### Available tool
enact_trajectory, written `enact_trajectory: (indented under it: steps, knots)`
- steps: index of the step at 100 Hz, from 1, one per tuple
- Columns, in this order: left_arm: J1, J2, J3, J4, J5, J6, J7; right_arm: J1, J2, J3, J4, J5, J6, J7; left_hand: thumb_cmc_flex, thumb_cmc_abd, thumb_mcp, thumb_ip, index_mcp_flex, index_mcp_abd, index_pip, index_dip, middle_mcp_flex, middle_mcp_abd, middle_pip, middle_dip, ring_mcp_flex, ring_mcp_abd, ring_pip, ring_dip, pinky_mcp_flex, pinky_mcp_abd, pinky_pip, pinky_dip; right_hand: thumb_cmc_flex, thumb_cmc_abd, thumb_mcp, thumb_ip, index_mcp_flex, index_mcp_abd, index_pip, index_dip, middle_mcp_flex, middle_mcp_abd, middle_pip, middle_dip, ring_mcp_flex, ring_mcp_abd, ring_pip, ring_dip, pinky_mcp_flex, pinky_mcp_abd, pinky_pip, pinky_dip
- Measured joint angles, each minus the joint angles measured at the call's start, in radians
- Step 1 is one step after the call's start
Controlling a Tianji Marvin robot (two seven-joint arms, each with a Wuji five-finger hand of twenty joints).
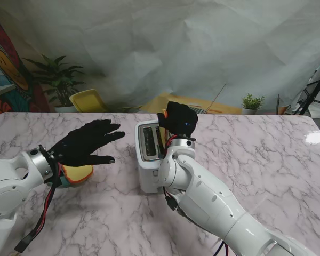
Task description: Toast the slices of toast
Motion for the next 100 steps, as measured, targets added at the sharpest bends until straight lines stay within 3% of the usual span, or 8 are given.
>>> enact_trajectory:
  steps: [46, 100]
  knots:
    - [0.003, -0.001, 0.000, 0.001, 0.002, 0.000, 0.003, 0.004, 0.024, -0.006, 0.009, -0.035, -0.028, 0.020, 0.001, 0.000, 0.000, 0.000, 0.000, 0.000, 0.000, 0.000, 0.000, 0.000, 0.000, 0.000, 0.000, -0.001, 0.000, 0.000, 0.000, 0.000, 0.000, 0.000, 0.000, 0.000, -0.009, -0.012, -0.001, -0.014, 0.000, 0.009, -0.001, 0.001, -0.006, 0.000, -0.003, 0.001, -0.016, -0.008, -0.002, 0.000, -0.001, 0.004]
    - [0.002, -0.001, 0.006, 0.007, 0.005, 0.001, 0.006, 0.001, 0.031, -0.004, 0.012, -0.041, -0.039, 0.014, 0.013, 0.000, 0.000, 0.000, 0.000, 0.000, 0.000, 0.000, 0.000, 0.000, 0.000, 0.000, 0.000, -0.001, 0.000, 0.000, 0.000, 0.000, 0.000, 0.000, 0.000, 0.000, -0.032, -0.022, 0.000, -0.047, 0.000, 0.009, -0.001, -0.001, -0.024, -0.008, -0.003, 0.001, -0.025, -0.008, 0.000, 0.000, -0.010, 0.007]
